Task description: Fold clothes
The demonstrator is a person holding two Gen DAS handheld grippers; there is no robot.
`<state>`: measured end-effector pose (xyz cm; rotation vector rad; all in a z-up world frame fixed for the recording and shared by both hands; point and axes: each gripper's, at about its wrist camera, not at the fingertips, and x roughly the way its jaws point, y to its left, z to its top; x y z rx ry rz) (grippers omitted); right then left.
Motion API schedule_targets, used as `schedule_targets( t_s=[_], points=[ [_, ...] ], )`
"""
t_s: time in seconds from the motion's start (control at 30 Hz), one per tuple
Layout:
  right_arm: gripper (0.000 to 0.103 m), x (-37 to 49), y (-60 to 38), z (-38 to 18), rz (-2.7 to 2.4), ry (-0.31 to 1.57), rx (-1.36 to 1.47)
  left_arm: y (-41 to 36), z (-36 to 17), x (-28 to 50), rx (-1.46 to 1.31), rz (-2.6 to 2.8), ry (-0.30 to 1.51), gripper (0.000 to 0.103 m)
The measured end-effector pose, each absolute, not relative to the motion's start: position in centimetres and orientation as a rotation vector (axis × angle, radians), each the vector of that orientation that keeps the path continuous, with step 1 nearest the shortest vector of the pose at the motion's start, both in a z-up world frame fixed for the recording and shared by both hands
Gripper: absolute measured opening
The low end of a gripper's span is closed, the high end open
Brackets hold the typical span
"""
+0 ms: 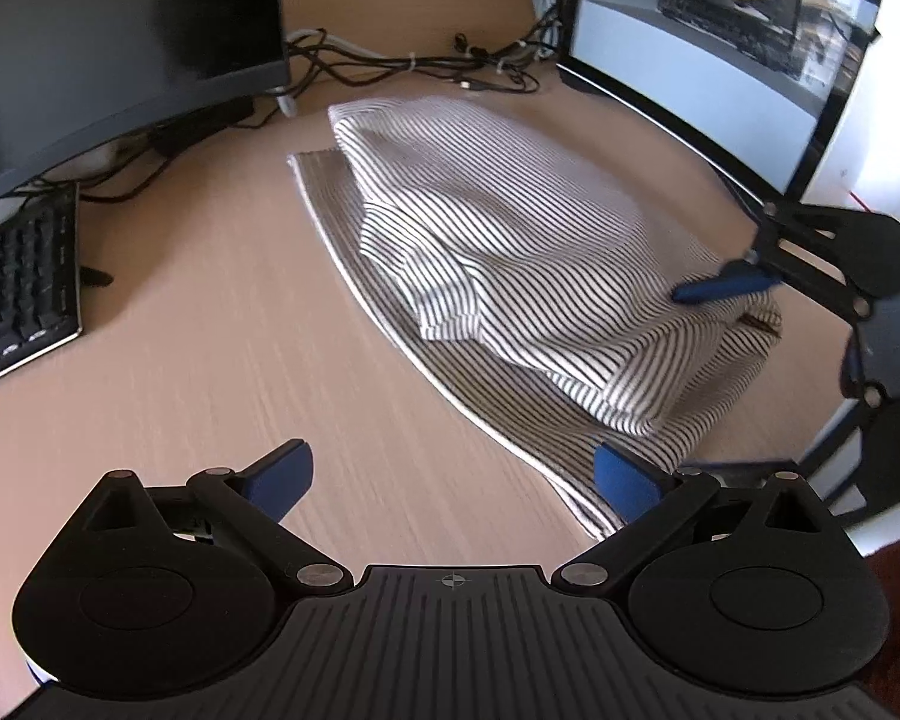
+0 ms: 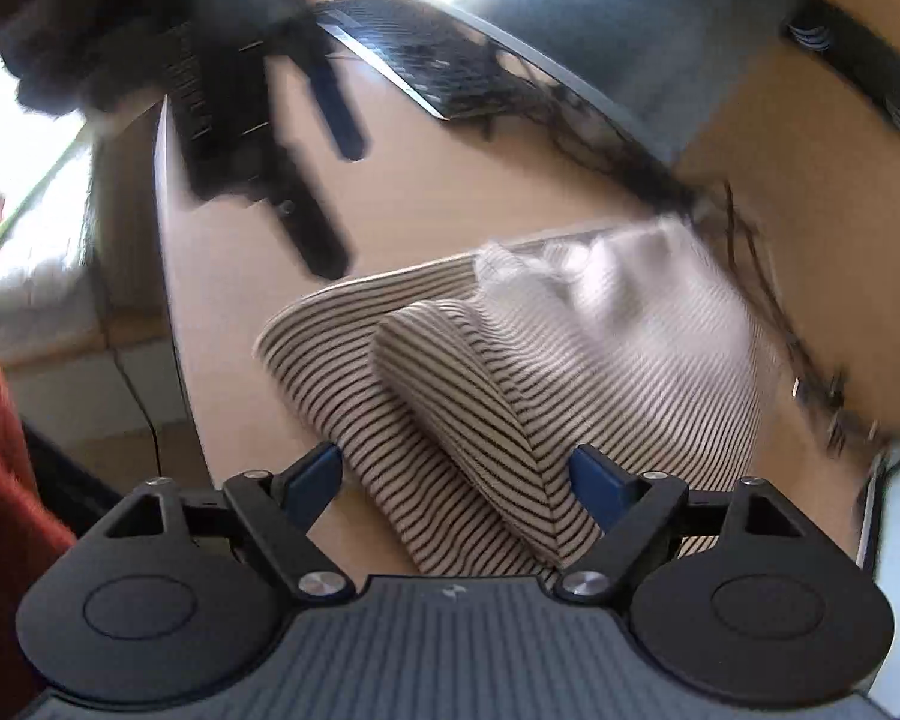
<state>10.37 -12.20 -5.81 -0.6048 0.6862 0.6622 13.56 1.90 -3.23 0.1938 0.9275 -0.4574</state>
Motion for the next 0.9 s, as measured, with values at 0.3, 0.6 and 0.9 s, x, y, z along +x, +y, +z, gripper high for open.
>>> schedule_targets(
  t_s=[0.3,0.6,0.9],
  points=[
    [0.074,15.2,-16.6,-4.5,0.605,0.878,-0.079,0.5,-3.8,13.2,0.273,-0.498,0.917,0.103],
    [0.073,16.5,-18.0,-4.5,0.597,0.911,0.057,-1.9,-6.0,14.0,0.396,-0.500,0.893,0.103],
    [0.075,13.0,-15.4,-2.7,0.588,0.775,-0.354,-2.0,-6.0,16.5,0.242,-0.456,0.935,0.103]
  ],
)
